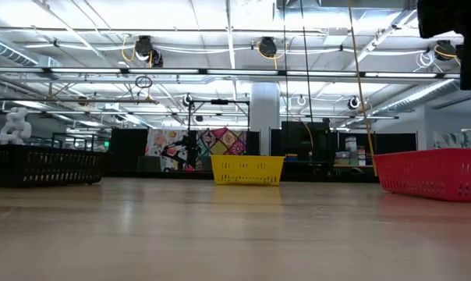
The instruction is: Sort crayons
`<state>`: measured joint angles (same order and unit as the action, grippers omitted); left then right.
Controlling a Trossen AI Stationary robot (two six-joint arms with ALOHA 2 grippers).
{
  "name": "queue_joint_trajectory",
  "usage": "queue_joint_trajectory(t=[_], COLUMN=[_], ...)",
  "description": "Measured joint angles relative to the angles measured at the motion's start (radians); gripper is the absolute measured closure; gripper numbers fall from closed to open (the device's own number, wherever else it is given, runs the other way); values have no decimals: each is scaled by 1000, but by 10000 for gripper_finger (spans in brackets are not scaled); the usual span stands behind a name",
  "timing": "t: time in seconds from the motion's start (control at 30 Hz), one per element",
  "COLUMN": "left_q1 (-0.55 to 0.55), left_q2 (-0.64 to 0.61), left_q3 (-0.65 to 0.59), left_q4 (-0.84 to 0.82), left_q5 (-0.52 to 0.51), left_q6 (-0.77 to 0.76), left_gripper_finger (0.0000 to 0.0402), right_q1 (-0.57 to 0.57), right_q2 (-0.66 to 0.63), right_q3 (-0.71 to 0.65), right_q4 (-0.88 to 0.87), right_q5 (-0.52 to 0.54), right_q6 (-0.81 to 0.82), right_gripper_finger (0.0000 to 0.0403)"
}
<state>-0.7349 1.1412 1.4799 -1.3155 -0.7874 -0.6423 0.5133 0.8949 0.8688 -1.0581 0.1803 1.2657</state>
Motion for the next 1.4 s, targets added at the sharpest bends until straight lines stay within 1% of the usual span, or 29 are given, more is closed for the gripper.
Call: queue_joint_trajectory(t=[0.1, 0.2, 0.27, 0.37, 0.53, 0.7, 0.73, 0.8, 0.87, 0.9, 0.93, 1.0, 1.03, 1.13, 1.2, 1.27, 1.4], left_q1=[0, 0, 0, 0, 0, 0, 0, 0, 0, 0, 0, 0, -1, -1, -1, -1, 1], left_q2=[-66, -113, -130, -133, -111, -103, -103, -103, -102, -104, -109, -120, -127, -148, -161, -168, -180], left_q3=[0, 0, 0, 0, 0, 0, 0, 0, 0, 0, 0, 0, 0, 0, 1, 1, 0], left_q4=[0, -3, -7, -6, 27, -14, -14, 4, 19, 38, 72, 189, 267, 485, 566, 596, 654], left_q5=[72, 115, 165, 258, 350, 447, 471, 512, 524, 534, 551, 615, 683, 931, 1032, 1045, 986], left_q6=[-33, -131, -158, -165, -159, -58, -60, -126, -171, -137, -67, 121, 201, 398, 486, 511, 482], left_gripper_finger=[394, 394, 394, 394, 394, 394, 394, 394, 394, 394, 394, 394, 394, 394, 394, 394, 394], right_q1=[0, 0, 0, 0, 0, 0, 0, 0, 0, 0, 0, 0, 0, 0, 0, 0, 0], right_q2=[-32, -75, -108, -161, -246, -312, -320, -335, -346, -349, -350, -355, -357, -358, -357, -358, -362], right_q3=[0, 0, 0, 0, 0, 0, 0, 0, 0, 0, 0, 0, 0, 0, 0, 0, 0], right_q4=[26, 73, 112, 191, 336, 466, 487, 526, 548, 558, 567, 574, 573, 569, 568, 568, 595], right_q5=[19, 51, 55, 53, 53, 34, 28, 27, 27, 26, 26, 25, 24, 21, 18, 2, -2], right_q6=[-29, -76, -119, -181, -300, -441, -466, -500, -516, -522, -526, -526, -527, -527, -539, -569, -622], right_gripper_finger=[305, 305, 305, 305, 305, 305, 305, 305, 305, 305, 305, 305, 305, 305, 305, 305, 305])
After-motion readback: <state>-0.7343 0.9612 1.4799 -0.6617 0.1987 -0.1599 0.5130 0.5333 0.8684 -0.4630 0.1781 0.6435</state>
